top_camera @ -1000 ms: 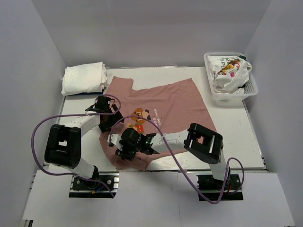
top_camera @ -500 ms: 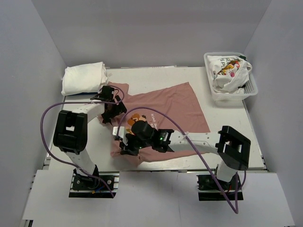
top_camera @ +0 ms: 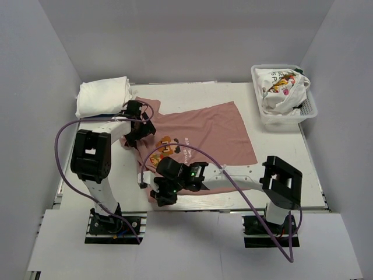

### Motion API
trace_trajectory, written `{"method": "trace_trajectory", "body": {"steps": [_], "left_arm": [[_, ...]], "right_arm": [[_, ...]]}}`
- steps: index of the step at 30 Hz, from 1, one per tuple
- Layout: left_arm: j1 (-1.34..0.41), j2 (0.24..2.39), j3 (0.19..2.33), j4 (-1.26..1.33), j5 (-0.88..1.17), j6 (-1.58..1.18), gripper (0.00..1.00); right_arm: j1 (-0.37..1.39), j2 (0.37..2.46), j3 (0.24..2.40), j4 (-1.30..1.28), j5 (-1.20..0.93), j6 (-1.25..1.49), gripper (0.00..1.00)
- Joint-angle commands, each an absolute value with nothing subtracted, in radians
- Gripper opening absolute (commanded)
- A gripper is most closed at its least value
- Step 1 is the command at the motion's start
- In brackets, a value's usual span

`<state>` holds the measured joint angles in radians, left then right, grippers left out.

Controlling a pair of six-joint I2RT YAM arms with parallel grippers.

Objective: Fold and stack the t-shirts

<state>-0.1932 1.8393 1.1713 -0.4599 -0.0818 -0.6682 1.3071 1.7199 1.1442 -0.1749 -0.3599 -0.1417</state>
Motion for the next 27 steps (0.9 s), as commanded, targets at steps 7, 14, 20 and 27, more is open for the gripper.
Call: {"method": "trace_trajectory", "body": {"steps": [7, 14, 20, 27], "left_arm": [[-0.184, 1.928, 1.269, -0.529, -0.14, -0.621, 1.0], [-0.184, 1.754, 1.207, -0.54, -0.149, -0.586, 1.0], [-0.205, 1.553, 1.219, -0.598, -0.149, -0.561, 1.0], [-0.206, 1.408, 1.192, -0.582, -0.071, -0.551, 1.0]], "right_arm": [[1.356, 1.806, 1.325, -0.379, -0.587, -0.278, 0.43], [1.333, 1.648, 1.11, -0.082, -0.392, -0.117, 0.9], [1.214, 1.459, 0.985, 0.043, 0.042, 0.075, 0.9], [0.956, 1.394, 0.897, 0.038, 0.189, 0.238, 0.9]]}}
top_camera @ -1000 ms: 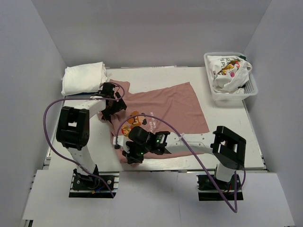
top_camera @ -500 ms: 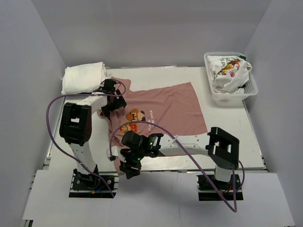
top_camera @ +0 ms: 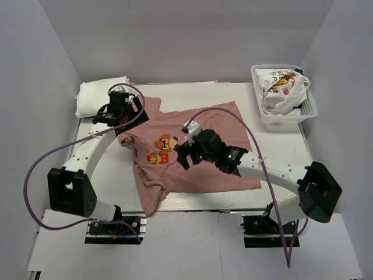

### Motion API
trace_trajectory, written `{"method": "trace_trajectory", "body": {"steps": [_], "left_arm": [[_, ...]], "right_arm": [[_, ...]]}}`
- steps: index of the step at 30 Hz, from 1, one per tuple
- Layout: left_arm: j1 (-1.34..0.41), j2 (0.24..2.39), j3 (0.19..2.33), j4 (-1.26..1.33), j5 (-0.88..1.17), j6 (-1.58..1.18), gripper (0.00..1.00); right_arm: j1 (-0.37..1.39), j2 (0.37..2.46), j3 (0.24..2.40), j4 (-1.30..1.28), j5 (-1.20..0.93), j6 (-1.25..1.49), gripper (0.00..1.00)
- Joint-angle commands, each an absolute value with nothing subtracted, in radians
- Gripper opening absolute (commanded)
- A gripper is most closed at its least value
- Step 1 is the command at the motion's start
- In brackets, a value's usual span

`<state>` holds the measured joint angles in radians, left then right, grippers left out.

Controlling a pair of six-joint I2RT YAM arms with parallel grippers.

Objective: Fold and stack the t-shirts

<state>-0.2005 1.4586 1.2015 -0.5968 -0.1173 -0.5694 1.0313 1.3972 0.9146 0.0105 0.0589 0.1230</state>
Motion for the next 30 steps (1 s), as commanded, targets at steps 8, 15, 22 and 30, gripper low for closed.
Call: {"method": "trace_trajectory", "body": {"steps": [8, 15, 22, 30], "left_arm": [[-0.206, 1.558, 1.224, -0.461, -0.017, -0.493, 1.0], [-0.206, 1.817, 1.393, -0.449, -0.018, -0.385, 1.0], [-0.215, 2.114, 1.666, -0.537, -0.029, -0.362, 1.0], [-0.235, 2.357, 1.924, -0.531, 0.055, -0.353, 1.0]], "right_arm": [[0.587, 1.64, 1.104, -0.133, 0.182, 0.345, 0.9], [0.43, 1.876, 1.278, -0.261, 0.158, 0.362, 0.9], [0.347, 1.996, 1.35, -0.308, 0.175, 0.37, 0.9], [0.255, 2.172, 1.561, -0.392, 0.195, 0.37, 0.9]]}}
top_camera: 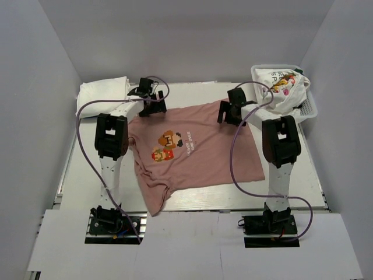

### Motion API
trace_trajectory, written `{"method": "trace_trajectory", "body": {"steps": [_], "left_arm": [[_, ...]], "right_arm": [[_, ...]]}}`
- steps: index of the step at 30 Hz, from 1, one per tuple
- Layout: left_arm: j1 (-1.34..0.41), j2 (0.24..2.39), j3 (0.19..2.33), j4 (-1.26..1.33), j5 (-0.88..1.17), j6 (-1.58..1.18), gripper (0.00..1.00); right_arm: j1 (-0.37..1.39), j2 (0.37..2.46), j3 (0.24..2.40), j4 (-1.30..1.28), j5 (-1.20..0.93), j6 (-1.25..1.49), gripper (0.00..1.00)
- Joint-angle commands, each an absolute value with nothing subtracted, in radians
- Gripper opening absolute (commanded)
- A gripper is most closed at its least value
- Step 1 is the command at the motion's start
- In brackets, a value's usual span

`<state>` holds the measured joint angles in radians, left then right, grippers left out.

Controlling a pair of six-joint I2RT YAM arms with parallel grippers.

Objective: Fold and stack the t-shirts

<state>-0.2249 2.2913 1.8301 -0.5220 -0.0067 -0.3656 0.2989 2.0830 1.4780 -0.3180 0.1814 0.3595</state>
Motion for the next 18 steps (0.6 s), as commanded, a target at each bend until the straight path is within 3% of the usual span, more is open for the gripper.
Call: {"method": "trace_trajectory", "body": {"steps": [1, 6, 11, 18], "left_arm": [[-0.235, 2.388, 1.962, -0.544, 0.08, -0.342, 1.0], [-0.253, 2.601, 2.239, -0.569, 0.129, -0.296, 1.0], [-0.253, 2.655, 2.315, -0.401, 0.259, -0.281, 1.0], [-0.253, 2.548, 2.39, -0.328, 0.296, -0.29, 1.0]], "right_arm": [[0.235, 2.186, 1.584, -0.397, 0.178, 0.368, 0.9], [0.207, 2.298, 1.783, -0.451, 0.172, 0.25, 0.9], [0.219, 2.336, 1.983, -0.514, 0.143, 0.141, 0.9], [0.253, 2.132, 1.85, -0.434, 0.132, 0.103, 0.9]]}}
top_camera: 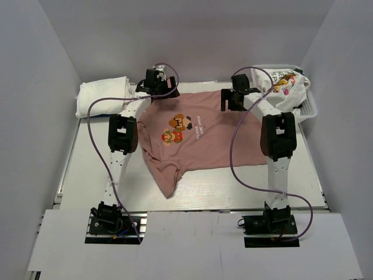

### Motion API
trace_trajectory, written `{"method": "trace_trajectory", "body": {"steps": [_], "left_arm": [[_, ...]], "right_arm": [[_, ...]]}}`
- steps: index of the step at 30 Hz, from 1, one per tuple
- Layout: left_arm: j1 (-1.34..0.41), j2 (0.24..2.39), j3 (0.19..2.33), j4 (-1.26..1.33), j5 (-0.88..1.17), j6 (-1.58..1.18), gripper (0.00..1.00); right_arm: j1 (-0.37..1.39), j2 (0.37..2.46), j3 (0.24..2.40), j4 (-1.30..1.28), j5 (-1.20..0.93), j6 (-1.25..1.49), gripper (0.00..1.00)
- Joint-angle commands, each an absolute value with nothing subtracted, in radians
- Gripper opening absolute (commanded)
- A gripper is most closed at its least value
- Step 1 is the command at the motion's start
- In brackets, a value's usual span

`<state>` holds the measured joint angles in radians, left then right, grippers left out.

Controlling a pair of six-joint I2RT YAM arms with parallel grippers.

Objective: Fold and stack the t-shirts

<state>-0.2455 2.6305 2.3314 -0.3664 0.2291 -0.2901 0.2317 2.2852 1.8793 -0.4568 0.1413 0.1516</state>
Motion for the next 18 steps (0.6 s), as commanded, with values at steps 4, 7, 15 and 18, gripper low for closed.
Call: {"method": "trace_trajectory", "body": {"steps": [4, 7, 15, 18], "left_arm": [[-0.276, 2.355, 2.291, -0.437, 0.281, -0.299, 1.0], [-0.299, 2.12, 2.028, -0.472, 0.281, -0.29, 1.0], [-0.443, 1.52, 1.135, -0.357, 0.348, -0.452, 1.0], [-0.52, 1.36, 0.94, -0.395, 0.359, -0.544, 1.0]], "right_arm": [[0.288, 1.915, 1.639, -0.347, 0.115, 0.139, 0.9], [0.311, 1.792, 1.478, -0.307, 0.077, 0.211, 0.9], [0.31, 1.559, 1.056, -0.169, 0.024, 0.413, 0.9], [0.308, 1.522, 0.948, -0.121, 0.046, 0.44, 0.9]]}}
